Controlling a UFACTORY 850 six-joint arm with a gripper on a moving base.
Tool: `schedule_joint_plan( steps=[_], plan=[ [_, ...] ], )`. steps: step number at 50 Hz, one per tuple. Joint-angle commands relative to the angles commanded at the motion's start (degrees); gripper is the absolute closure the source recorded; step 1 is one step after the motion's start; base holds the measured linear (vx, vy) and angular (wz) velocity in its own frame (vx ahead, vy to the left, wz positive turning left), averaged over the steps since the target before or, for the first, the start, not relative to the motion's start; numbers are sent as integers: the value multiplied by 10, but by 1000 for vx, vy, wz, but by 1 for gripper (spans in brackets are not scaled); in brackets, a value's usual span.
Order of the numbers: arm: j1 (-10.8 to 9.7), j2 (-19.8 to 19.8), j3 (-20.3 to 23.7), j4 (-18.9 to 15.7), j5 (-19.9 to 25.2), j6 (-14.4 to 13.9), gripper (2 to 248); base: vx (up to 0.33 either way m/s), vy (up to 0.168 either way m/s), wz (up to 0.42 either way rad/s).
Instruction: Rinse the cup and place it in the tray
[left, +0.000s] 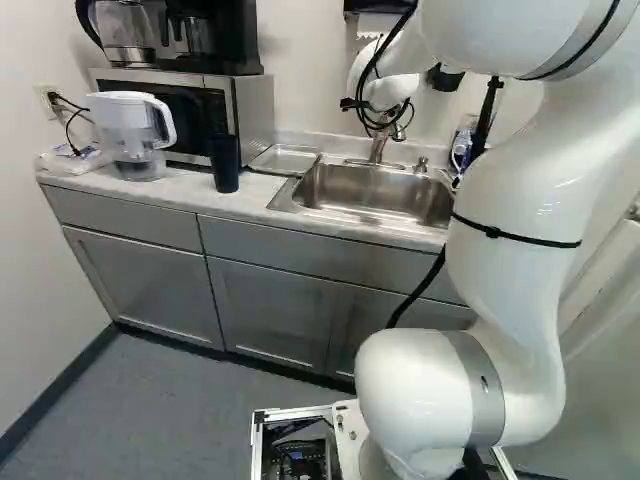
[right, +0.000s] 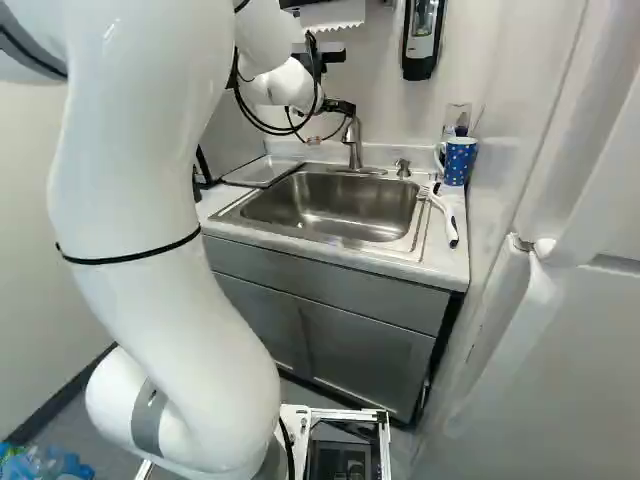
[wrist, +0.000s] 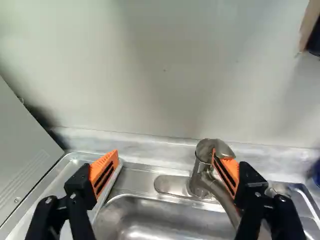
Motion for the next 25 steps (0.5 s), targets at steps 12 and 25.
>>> schedule_joint_plan(
  steps=[12,25],
  plan=[
    [0,-16,-18,0,22,0,3,0,0,0],
    [0,-33,-37,0,55,0,3,0,0,0]
  ],
)
